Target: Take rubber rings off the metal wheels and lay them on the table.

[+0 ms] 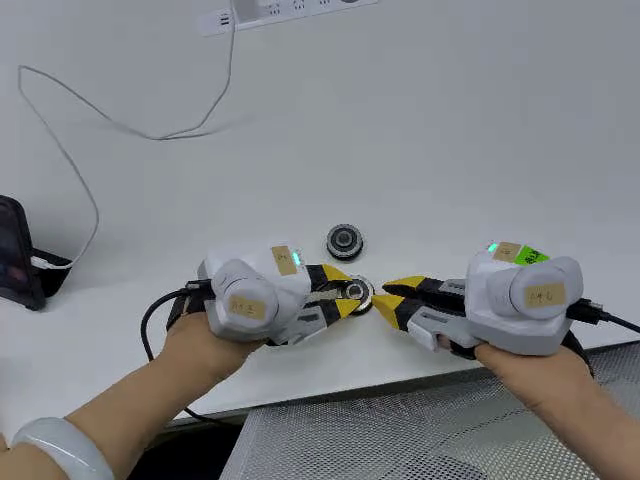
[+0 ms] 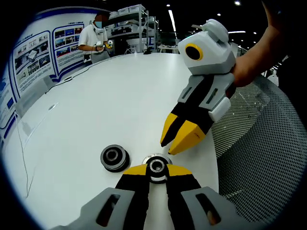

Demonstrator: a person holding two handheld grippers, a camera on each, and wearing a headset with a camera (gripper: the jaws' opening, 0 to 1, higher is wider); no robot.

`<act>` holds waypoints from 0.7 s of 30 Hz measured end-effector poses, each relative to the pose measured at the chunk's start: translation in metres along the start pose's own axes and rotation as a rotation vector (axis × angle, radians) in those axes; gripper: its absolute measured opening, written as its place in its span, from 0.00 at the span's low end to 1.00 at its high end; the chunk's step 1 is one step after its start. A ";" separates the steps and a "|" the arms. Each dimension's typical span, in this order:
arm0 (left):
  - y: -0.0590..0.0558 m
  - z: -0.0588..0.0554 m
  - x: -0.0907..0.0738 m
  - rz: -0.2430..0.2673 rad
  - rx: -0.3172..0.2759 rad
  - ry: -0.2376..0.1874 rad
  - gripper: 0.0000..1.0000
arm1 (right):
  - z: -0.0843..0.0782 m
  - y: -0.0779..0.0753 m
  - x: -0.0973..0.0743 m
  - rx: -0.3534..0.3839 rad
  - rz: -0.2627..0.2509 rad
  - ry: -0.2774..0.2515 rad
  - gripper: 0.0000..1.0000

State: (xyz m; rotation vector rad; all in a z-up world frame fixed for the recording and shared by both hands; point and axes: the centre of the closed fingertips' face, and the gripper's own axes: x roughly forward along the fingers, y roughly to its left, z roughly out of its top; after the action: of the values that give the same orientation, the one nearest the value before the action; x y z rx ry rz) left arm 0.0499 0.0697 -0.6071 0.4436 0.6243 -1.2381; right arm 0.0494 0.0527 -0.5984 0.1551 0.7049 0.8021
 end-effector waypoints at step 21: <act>0.001 0.002 0.000 0.010 -0.013 -0.016 0.12 | -0.001 -0.009 0.009 0.275 0.008 -0.045 0.15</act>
State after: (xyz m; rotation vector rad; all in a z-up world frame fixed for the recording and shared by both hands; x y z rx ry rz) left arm 0.0515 0.0688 -0.6057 0.4248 0.6160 -1.2266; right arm 0.0586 0.0531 -0.6071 0.4234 0.7707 0.7041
